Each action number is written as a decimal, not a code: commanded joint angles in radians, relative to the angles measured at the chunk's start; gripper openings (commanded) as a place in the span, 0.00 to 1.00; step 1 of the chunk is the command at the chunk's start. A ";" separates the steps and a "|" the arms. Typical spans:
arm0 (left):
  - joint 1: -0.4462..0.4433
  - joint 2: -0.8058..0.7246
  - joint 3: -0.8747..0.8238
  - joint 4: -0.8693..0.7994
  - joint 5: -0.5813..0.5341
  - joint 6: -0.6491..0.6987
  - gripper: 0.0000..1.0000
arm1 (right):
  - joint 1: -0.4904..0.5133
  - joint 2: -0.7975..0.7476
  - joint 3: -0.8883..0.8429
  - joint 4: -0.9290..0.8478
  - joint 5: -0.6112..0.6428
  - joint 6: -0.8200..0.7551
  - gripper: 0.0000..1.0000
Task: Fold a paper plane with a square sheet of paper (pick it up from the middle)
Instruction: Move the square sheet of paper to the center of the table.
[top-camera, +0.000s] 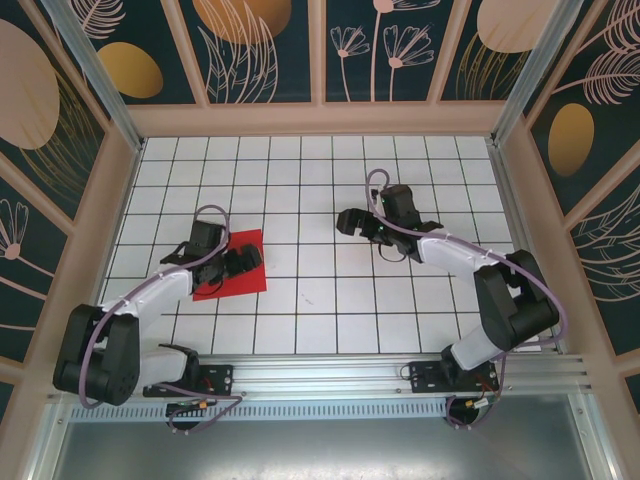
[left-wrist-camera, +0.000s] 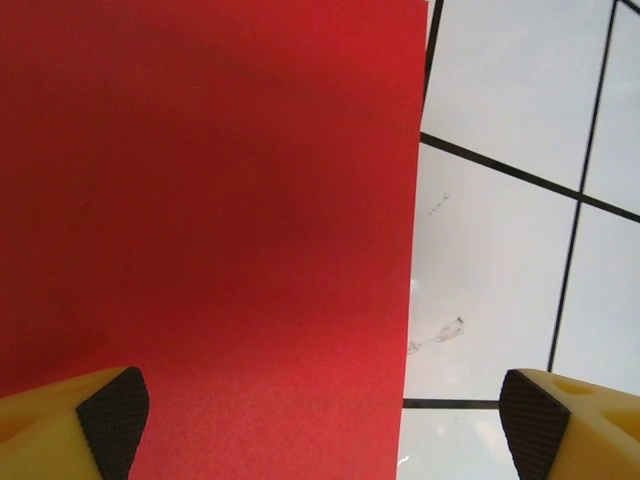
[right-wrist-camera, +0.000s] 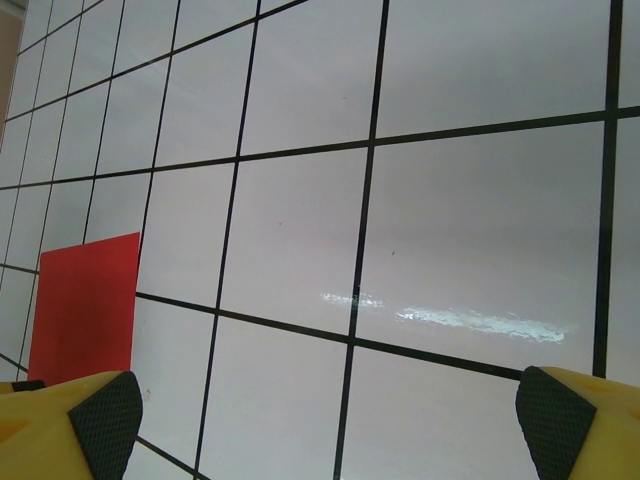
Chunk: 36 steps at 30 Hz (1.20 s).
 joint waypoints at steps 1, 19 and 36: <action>-0.012 0.056 0.055 -0.024 -0.042 0.021 0.92 | 0.020 0.016 0.035 -0.031 0.027 0.012 0.99; -0.155 0.299 0.157 0.093 0.017 -0.060 0.88 | 0.026 0.026 0.013 -0.095 0.166 0.038 0.99; -0.503 0.629 0.476 0.308 0.064 -0.305 0.87 | -0.104 -0.072 -0.112 -0.146 0.183 0.130 0.99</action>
